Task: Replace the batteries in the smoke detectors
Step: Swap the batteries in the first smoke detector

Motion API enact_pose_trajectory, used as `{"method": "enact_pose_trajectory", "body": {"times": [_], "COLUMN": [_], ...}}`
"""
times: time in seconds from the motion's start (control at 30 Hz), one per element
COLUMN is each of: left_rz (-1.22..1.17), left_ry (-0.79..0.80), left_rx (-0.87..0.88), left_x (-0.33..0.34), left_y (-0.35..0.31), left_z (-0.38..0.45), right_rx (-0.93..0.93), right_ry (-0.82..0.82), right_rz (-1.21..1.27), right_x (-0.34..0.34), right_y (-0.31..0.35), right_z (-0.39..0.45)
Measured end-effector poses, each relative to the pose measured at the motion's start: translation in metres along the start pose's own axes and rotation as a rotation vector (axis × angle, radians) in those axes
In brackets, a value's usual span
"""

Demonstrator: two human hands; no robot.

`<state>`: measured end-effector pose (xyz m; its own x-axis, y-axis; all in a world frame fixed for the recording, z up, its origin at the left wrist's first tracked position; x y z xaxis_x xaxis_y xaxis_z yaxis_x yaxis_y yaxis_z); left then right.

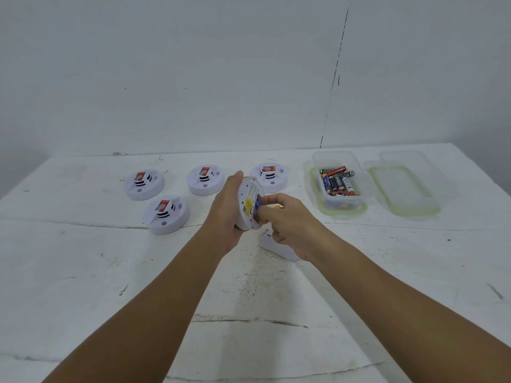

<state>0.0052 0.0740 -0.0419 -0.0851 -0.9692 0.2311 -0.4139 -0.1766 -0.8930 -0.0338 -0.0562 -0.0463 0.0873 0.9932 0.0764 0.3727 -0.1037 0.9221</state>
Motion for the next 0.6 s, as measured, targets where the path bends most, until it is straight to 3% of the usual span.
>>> {"method": "enact_pose_trajectory", "body": {"times": [0.2,0.37,0.6], "left_rz": [-0.018,0.042,0.079], "left_ry": [0.059,0.084,0.167], "left_rx": [0.033,0.052,0.081], "left_x": [0.016,0.046,0.112], "left_y": [-0.008,-0.016,-0.022], "left_z": [0.003,0.003,0.003], "right_rx": [-0.148,-0.327,-0.56], "right_ry": [-0.025,-0.164,-0.411], "right_rz": [-0.111,-0.152,-0.429], "right_x": [-0.02,-0.059,-0.16], "right_y": [0.006,0.028,0.062], "right_z": [-0.008,-0.016,-0.033]}}
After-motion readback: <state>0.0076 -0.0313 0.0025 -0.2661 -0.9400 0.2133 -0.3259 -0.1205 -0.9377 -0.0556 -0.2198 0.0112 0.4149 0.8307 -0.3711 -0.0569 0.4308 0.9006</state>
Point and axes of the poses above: each hand's wrist, its own z-axis towards the middle knuckle, its own x-axis out of the palm, y = z × x, the point moved 1 cm from there along z, towards the middle knuckle, and after that the axes turned 5 degrees about z, right-handed, at the moved point
